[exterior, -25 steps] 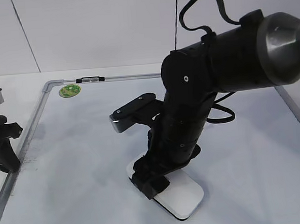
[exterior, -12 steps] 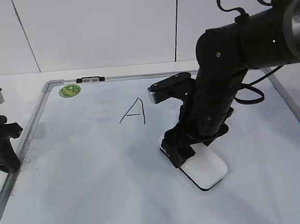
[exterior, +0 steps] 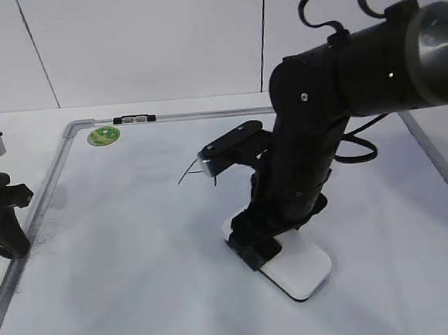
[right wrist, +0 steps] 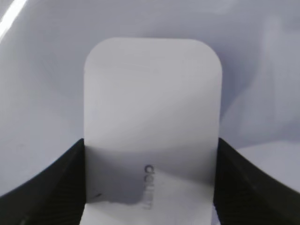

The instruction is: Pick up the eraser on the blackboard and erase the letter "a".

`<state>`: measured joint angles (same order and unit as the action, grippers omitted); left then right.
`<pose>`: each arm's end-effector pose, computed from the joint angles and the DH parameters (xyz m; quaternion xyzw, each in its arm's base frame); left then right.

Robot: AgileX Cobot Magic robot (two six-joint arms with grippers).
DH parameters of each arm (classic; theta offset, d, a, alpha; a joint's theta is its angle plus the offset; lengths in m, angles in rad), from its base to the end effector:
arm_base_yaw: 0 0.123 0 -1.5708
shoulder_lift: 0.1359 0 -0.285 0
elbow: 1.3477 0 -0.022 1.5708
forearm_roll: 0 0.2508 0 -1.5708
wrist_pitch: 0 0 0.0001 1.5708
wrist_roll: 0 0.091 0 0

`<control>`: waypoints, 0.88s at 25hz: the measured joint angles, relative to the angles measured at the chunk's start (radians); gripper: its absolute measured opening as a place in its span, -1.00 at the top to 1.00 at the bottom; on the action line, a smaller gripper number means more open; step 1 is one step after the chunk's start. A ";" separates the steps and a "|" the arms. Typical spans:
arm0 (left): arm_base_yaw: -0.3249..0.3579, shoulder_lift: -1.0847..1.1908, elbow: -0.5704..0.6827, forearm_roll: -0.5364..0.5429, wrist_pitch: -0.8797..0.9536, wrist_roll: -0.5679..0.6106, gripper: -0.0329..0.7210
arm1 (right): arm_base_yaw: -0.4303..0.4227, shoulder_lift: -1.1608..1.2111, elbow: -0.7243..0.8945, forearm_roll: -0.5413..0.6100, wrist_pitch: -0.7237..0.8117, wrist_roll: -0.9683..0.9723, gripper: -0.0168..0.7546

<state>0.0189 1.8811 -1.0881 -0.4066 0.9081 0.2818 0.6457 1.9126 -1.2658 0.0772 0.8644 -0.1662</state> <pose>0.3284 -0.0222 0.1477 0.0018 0.9875 -0.1579 0.0026 0.2912 0.2261 0.1717 -0.3726 0.9246 0.0476 0.0638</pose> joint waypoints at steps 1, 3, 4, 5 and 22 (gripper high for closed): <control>0.000 0.000 0.000 0.000 0.000 0.000 0.74 | 0.022 0.000 0.000 0.000 0.006 0.000 -0.53; 0.000 0.000 0.000 0.000 0.000 0.000 0.74 | 0.061 0.000 0.000 0.000 0.011 -0.004 -0.53; 0.000 0.000 0.000 0.000 0.000 0.000 0.73 | 0.079 0.000 0.000 0.000 0.013 -0.004 -0.53; 0.000 0.000 0.000 0.000 0.002 0.000 0.73 | 0.093 0.000 0.000 0.000 0.015 -0.006 -0.53; 0.000 0.000 0.000 0.002 0.004 0.000 0.71 | -0.074 0.000 0.000 -0.028 0.018 0.043 -0.53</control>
<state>0.0189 1.8811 -1.0881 -0.4046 0.9118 0.2818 0.5719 1.9126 -1.2658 0.0496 0.8821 -0.1231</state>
